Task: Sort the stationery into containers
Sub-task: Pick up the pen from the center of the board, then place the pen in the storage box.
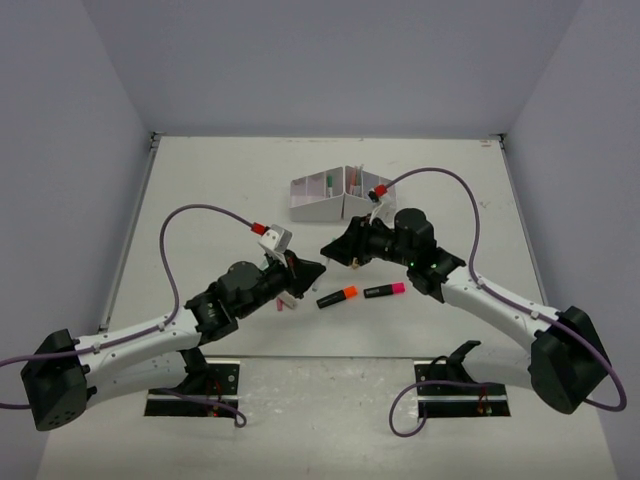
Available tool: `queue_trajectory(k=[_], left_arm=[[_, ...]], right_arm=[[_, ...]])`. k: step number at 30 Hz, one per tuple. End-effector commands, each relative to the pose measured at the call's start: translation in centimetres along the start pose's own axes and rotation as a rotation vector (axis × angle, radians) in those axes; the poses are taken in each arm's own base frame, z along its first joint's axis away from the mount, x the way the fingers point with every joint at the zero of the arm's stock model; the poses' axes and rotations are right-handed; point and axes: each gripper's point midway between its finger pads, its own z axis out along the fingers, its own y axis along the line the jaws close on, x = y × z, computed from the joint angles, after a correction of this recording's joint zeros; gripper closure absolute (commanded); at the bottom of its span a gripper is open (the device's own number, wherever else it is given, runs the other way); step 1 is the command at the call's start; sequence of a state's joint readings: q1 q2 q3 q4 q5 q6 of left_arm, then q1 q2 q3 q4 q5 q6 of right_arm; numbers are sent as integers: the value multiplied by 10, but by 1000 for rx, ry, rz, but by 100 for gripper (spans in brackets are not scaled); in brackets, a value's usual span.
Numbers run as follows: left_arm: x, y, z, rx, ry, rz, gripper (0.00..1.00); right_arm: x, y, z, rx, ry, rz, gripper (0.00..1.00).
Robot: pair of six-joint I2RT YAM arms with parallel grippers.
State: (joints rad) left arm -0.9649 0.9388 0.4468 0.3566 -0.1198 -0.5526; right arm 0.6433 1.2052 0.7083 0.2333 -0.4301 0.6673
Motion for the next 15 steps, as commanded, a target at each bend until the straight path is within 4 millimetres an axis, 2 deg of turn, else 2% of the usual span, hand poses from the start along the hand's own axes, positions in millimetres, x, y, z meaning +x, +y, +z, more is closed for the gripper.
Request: queue_trajectory(k=[1, 2, 3, 4, 5, 6, 7, 8, 9, 10, 11, 12, 14, 15], left_arm=[[-21, -20, 0, 92, -77, 16, 100], [-20, -21, 1, 97, -75, 17, 100], [-19, -21, 2, 95, -68, 18, 100], [-18, -21, 3, 96, -59, 22, 100], [-15, -20, 4, 89, -47, 27, 100], [-14, -17, 6, 68, -33, 31, 92], [-14, -14, 8, 47, -23, 33, 74], [-17, -11, 9, 21, -27, 31, 42], [-19, -8, 9, -3, -26, 31, 19], [-20, -4, 7, -30, -21, 33, 10], [-23, 0, 5, -63, -18, 36, 3], [-19, 10, 1, -118, 8, 40, 0], [-16, 28, -11, -231, 47, 41, 0], [-29, 31, -14, -271, 8, 28, 0]], right_arm=[[-21, 29, 5, -85, -47, -23, 51], [-20, 31, 5, -93, -43, -26, 64], [-20, 33, 5, -105, -41, -29, 92], [-20, 34, 5, -108, -42, -29, 100], [-21, 34, 5, -109, -46, -29, 100], [-24, 34, 3, -102, -59, -34, 100], [-27, 34, 2, -87, -71, -40, 100], [-30, 31, 2, -65, -77, -49, 100], [-34, 28, 1, -39, -87, -62, 100], [-43, 22, 1, 8, -112, -79, 100], [-55, 13, 0, 71, -143, -98, 100], [-69, 4, -1, 130, -175, -118, 100], [-95, -9, -2, 222, -234, -154, 100], [-109, -12, -4, 262, -270, -174, 100]])
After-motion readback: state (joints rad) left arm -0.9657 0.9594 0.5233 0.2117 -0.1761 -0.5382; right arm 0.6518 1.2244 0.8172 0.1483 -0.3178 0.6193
